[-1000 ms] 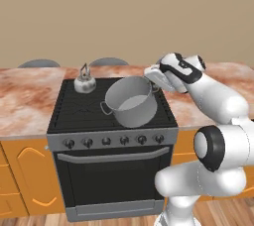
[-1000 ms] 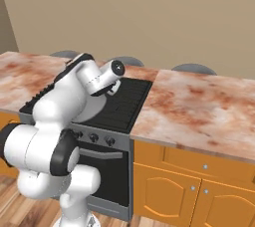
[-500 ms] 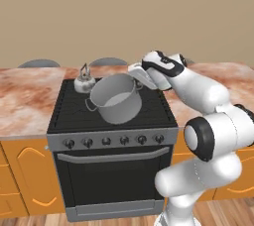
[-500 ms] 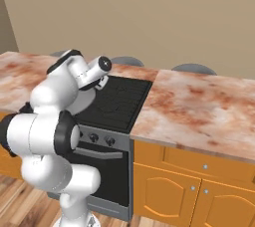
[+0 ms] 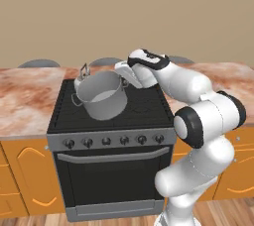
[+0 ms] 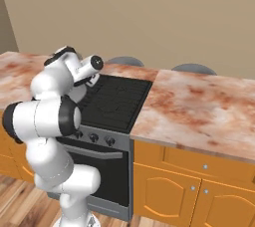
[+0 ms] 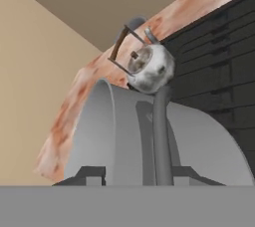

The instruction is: Pick the kettle from the cabinet and place it on a stove burner. Then pick the pot from the counter and place it on another stove burner. Finally, turn both burners on.

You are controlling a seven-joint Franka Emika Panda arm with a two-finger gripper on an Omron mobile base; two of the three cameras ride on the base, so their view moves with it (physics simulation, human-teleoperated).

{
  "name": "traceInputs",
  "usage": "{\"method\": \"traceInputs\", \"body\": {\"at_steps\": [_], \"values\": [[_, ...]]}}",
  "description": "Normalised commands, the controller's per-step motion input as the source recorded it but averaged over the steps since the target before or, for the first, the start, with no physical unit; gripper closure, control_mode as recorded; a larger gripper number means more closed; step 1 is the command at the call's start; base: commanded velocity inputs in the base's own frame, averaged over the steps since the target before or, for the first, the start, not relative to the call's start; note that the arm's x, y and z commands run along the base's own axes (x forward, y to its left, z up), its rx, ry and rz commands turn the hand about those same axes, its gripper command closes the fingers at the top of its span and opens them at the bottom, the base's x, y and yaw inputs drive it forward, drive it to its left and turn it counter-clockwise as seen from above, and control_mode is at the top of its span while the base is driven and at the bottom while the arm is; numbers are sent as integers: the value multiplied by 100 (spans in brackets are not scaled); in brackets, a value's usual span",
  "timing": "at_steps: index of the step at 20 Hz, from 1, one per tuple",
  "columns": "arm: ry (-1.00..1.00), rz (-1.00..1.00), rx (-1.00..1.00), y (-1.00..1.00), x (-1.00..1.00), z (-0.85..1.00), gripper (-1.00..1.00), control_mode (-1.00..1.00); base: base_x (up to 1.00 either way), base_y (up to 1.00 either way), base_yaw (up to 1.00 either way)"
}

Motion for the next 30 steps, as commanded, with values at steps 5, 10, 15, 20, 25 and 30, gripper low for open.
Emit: {"method": "traceInputs", "body": {"at_steps": [5, 10, 15, 20, 25, 30], "values": [[0, 1, 6, 29, 31, 0, 100, -100, 0, 0, 0], [0, 1, 4, 23, 23, 0, 100, -100, 0, 0, 0], [-1, 0, 1, 11, 10, -1, 100, -100, 0, 0, 0], [-7, 0, 0, 1, 0, -7, 100, -100, 0, 0, 0], [-8, 0, 0, 6, 0, -13, 100, -100, 0, 0, 0], [-4, 0, 0, 10, 2, -16, 100, -100, 0, 0, 0]]}}
